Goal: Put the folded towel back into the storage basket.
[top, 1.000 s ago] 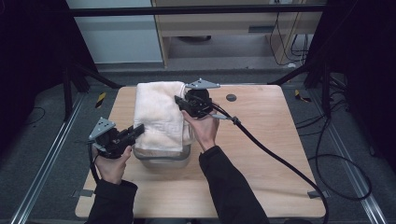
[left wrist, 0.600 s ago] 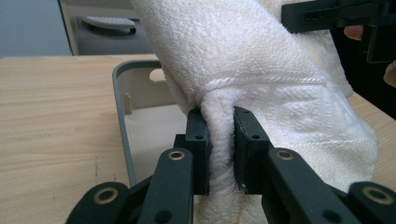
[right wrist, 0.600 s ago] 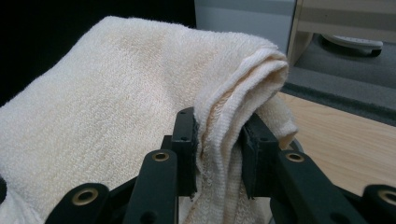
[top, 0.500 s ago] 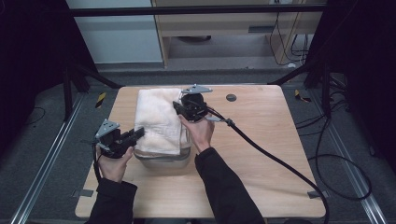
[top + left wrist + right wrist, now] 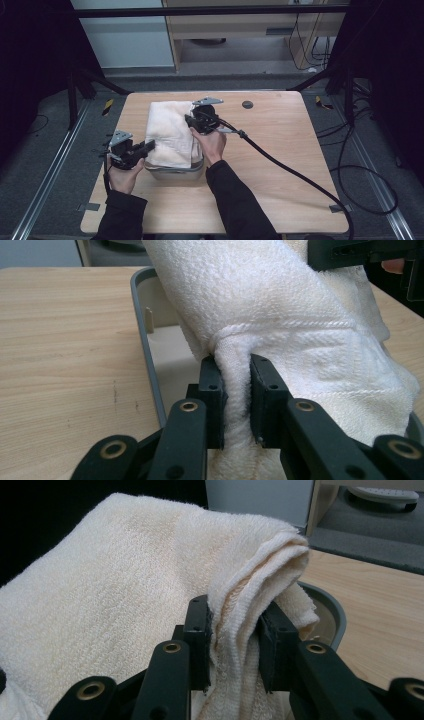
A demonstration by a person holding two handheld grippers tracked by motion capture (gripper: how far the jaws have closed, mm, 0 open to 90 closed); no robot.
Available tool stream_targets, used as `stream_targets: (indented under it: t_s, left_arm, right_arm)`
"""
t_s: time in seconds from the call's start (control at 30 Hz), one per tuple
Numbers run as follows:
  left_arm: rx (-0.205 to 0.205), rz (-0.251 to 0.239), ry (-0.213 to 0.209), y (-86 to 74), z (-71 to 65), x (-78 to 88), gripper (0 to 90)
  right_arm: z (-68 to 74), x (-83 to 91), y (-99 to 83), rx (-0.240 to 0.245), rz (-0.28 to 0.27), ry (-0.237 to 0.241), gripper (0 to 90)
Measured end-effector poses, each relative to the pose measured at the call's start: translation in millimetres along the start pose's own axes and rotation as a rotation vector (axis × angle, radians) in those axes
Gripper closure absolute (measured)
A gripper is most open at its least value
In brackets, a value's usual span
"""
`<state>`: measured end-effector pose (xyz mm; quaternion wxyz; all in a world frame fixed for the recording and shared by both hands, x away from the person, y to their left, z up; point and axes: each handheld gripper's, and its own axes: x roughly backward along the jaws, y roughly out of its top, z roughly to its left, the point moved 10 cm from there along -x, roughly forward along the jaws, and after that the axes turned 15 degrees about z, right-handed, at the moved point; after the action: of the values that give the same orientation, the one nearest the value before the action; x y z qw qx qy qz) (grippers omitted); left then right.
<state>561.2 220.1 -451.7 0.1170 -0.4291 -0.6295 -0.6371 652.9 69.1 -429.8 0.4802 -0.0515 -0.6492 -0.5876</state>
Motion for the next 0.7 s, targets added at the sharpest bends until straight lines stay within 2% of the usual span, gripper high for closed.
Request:
stream_targets:
  t_s: [0.43,0.7]
  left_arm:
    - [-0.019,0.057,0.046,-11.6,2.7,-25.3,77.3]
    - [-0.015,0.079,0.053,-15.4,4.3,-33.5,77.2]
  right_arm:
    - [-12.9,-23.6,-20.7,-0.029,0.03,0.004,69.8]
    - [-17.3,-33.5,-29.2,-0.029,0.054,-0.004,69.4]
